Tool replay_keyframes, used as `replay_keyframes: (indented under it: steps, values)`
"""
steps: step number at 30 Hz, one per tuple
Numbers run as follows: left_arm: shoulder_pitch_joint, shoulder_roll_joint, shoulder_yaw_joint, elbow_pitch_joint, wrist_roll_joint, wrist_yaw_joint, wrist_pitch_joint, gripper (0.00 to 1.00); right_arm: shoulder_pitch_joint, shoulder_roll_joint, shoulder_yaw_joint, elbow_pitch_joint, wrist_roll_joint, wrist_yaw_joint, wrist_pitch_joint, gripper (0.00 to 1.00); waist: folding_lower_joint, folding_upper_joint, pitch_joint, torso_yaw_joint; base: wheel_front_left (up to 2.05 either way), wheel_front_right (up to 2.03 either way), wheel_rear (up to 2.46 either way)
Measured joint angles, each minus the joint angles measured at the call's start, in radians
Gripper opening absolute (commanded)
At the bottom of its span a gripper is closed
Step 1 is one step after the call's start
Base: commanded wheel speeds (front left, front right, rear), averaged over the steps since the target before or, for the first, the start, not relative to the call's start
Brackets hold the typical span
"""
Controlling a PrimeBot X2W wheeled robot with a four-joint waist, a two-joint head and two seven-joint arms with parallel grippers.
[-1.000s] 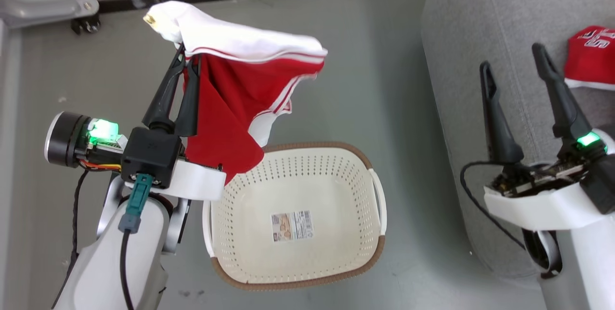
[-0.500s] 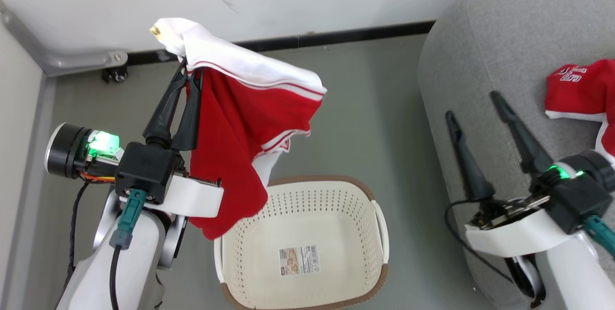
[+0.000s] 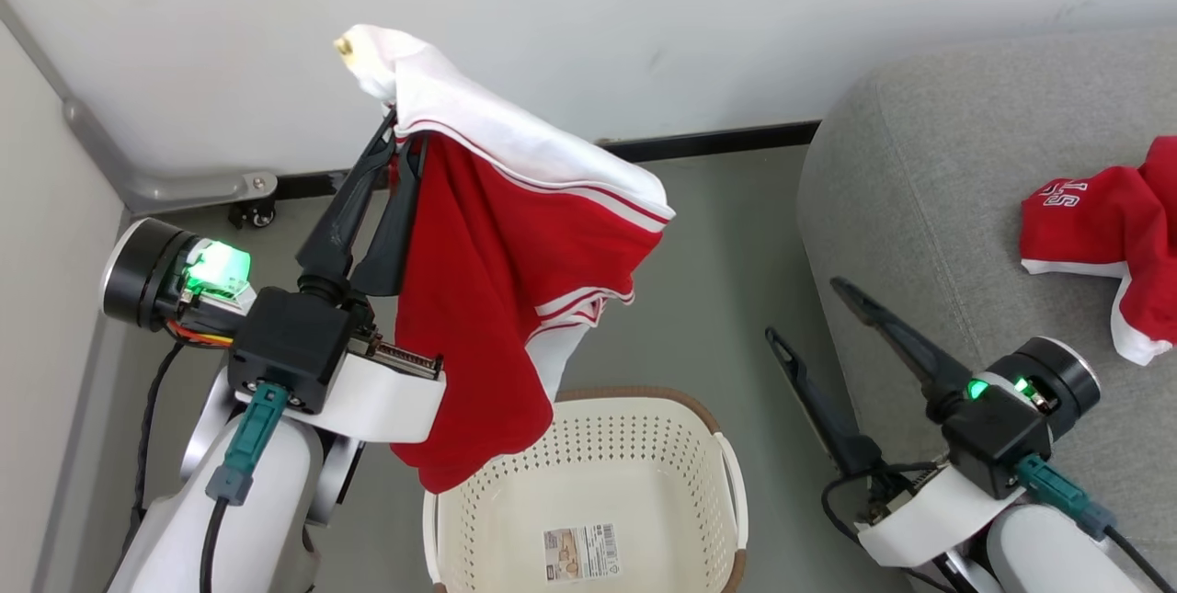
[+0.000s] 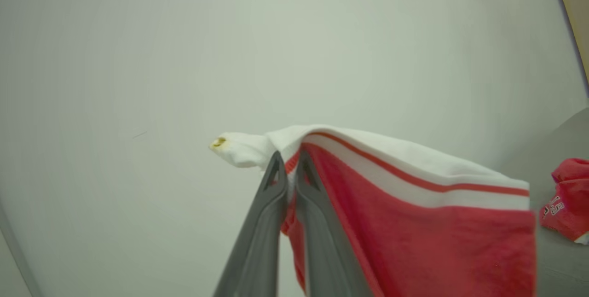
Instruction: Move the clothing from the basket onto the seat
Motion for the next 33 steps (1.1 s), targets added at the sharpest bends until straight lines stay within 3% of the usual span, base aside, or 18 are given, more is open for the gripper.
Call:
replay_keyframes:
  steps: [10,23,33]
  values:
    - [-0.028,-0.007,-0.013,-0.067,-0.038,-0.061,0.0,0.0,-0.007,-0.132,0.107,0.005,-0.004,0.0,0.09,1.0,0.0,0.0,-0.052,0.0,0.0,0.0,0.0]
    - [-0.077,-0.026,-0.044,-0.144,-0.046,-0.114,0.0,0.0,-0.068,-0.177,0.217,0.015,0.016,0.0,0.142,1.0,0.0,0.0,-0.063,0.015,0.0,0.0,0.0]
    - [-0.102,-0.042,-0.062,-0.184,-0.044,-0.137,0.0,0.0,-0.103,-0.217,0.301,0.024,0.118,0.0,0.176,1.0,0.0,0.0,-0.056,0.033,0.0,0.0,0.0]
